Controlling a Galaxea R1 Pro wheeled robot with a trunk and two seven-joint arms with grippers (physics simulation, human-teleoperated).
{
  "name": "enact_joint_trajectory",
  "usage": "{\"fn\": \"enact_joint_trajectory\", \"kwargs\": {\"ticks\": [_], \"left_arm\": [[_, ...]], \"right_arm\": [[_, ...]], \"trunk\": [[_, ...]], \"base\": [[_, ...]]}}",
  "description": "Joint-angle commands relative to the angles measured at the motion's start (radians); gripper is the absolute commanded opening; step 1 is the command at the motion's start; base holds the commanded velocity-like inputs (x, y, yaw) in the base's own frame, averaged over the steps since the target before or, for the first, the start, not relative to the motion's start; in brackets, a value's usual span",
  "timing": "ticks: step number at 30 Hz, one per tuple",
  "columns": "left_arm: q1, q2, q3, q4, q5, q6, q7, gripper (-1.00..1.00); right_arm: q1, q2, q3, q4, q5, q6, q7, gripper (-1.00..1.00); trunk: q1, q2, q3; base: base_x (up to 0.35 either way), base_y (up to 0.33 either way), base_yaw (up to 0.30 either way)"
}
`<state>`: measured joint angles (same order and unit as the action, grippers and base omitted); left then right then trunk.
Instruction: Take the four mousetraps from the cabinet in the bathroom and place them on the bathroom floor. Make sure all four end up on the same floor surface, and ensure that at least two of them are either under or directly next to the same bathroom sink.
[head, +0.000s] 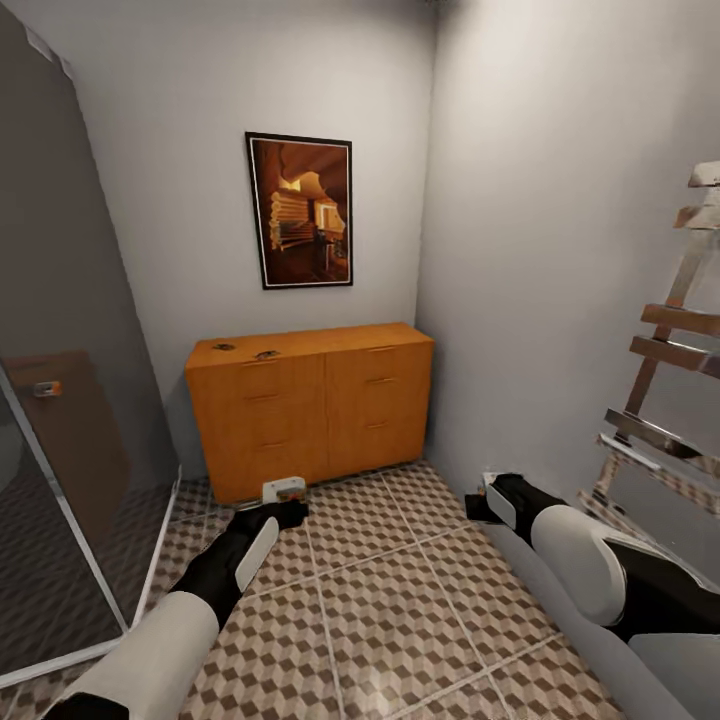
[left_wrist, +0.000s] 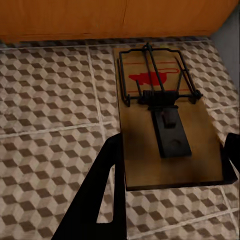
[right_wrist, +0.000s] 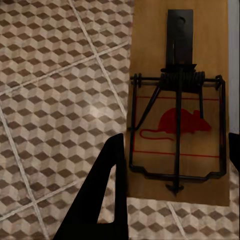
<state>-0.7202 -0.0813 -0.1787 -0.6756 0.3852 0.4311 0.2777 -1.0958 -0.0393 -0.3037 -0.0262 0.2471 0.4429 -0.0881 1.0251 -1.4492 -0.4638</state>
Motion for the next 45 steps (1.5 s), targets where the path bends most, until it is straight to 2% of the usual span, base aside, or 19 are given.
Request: {"fn": "enact_joint_trajectory", "kwargs": {"ticks": [1,6,17,22,28,34,39,40,41,42,43,45], "left_arm": [[-0.001,0.004,-0.004,0.018,0.008,-0.003,-0.003,-1.00],[-0.001,0.022,-0.004,0.088,0.010,-0.051,-0.060,-1.00],[-0.001,0.028,-0.002,0.115,0.008,-0.083,-0.075,-1.00],[-0.001,0.030,0.000,0.120,0.007,-0.093,-0.076,-1.00],[-0.001,0.032,-0.003,0.120,0.005,-0.150,-0.075,-1.00],[-0.001,0.031,-0.004,0.109,0.007,-0.157,-0.079,-1.00],[0.000,0.032,-0.004,0.114,0.007,-0.159,-0.080,-1.00],[0.000,0.032,-0.003,0.117,0.006,-0.160,-0.080,-1.00],[0.000,0.032,-0.003,0.118,0.006,-0.160,-0.080,-1.00],[0.000,0.032,-0.003,0.118,0.006,-0.161,-0.080,-1.00],[0.000,0.032,-0.003,0.118,0.007,-0.161,-0.080,-1.00],[0.000,0.031,-0.003,0.118,0.007,-0.161,-0.080,-1.00]], "right_arm": [[0.011,0.001,-0.007,-0.001,0.014,-0.002,-0.002,-1.00],[0.061,0.008,-0.008,0.000,0.030,-0.034,-0.001,-1.00],[0.125,0.013,-0.007,0.000,0.038,-0.058,-0.001,-1.00],[0.133,0.015,-0.008,0.001,0.038,-0.083,-0.002,-1.00],[0.135,0.017,-0.008,0.003,0.038,-0.096,-0.003,-1.00],[0.139,0.029,-0.008,0.011,0.038,-0.114,-0.004,-1.00],[0.149,0.068,-0.007,0.041,0.044,-0.130,-0.003,-1.00],[0.152,0.085,-0.007,0.047,0.055,-0.132,-0.002,-1.00],[0.164,0.124,-0.006,0.052,0.089,-0.133,-0.004,-1.00],[0.171,0.139,-0.006,0.053,0.105,-0.134,-0.005,-1.00],[0.189,0.173,-0.006,0.054,0.145,-0.134,-0.008,-1.00],[0.210,0.205,-0.006,0.055,0.190,-0.134,-0.011,-1.00]], "trunk": [[0.000,-0.001,0.000],[0.000,-0.001,0.002],[0.000,-0.001,0.008],[0.000,-0.001,0.011],[0.000,-0.001,0.015],[0.000,-0.001,0.018],[0.000,-0.001,0.021],[0.000,-0.001,0.021],[0.000,-0.001,0.022],[0.000,-0.001,0.022],[0.000,-0.001,0.022],[0.000,-0.001,0.022]], "base": [[0.000,0.000,-0.244],[0.000,0.000,-0.244],[0.000,0.000,-0.244],[0.000,0.000,-0.244],[0.000,0.000,-0.244],[0.000,0.000,-0.242],[0.000,0.000,-0.190],[0.000,0.000,-0.078],[0.000,0.000,-0.040],[0.000,0.000,-0.032],[0.000,0.000,-0.020],[0.000,0.000,-0.015]]}}
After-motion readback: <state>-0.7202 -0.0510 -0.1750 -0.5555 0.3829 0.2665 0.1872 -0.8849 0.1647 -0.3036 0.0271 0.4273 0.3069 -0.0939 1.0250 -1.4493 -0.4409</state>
